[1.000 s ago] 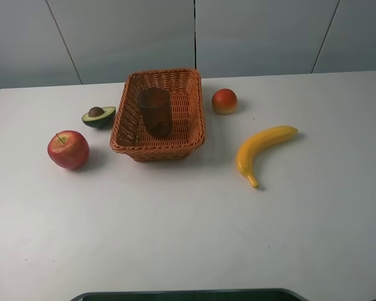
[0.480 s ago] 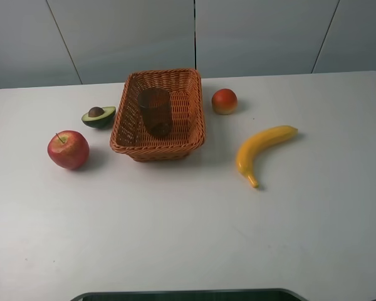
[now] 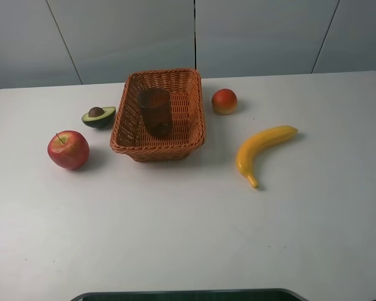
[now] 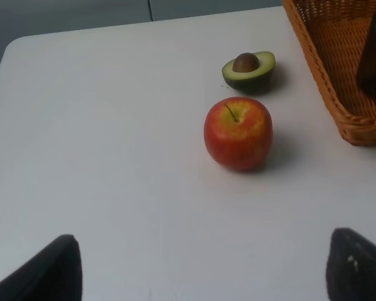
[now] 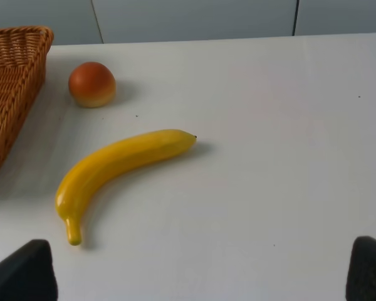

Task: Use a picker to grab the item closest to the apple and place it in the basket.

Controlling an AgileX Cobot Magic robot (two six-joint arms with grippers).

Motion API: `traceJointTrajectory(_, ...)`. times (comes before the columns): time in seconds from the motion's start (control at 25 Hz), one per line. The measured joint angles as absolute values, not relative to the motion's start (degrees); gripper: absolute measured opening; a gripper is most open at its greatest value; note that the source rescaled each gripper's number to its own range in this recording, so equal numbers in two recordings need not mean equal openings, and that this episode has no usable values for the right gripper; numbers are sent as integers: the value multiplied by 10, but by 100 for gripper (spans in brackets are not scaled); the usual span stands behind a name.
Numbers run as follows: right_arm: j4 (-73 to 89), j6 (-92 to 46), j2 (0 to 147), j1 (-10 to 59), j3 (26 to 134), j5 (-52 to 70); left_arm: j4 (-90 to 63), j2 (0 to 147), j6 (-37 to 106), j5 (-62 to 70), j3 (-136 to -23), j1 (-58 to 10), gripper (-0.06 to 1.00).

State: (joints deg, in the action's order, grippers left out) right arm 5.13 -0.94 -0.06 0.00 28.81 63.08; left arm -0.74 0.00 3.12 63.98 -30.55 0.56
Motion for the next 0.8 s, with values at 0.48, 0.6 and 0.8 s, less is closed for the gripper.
traceJointTrajectory(0.48, 51, -9, -1, 0, 288, 631, 7, 0, -4, 624, -293, 6, 100)
traceJointTrajectory(0.6, 51, -9, -1, 0, 288, 631, 7, 0, -5, 624, -293, 6, 100)
traceJointTrajectory(0.8, 51, -9, -1, 0, 288, 631, 7, 0, -9, 624, -293, 6, 100)
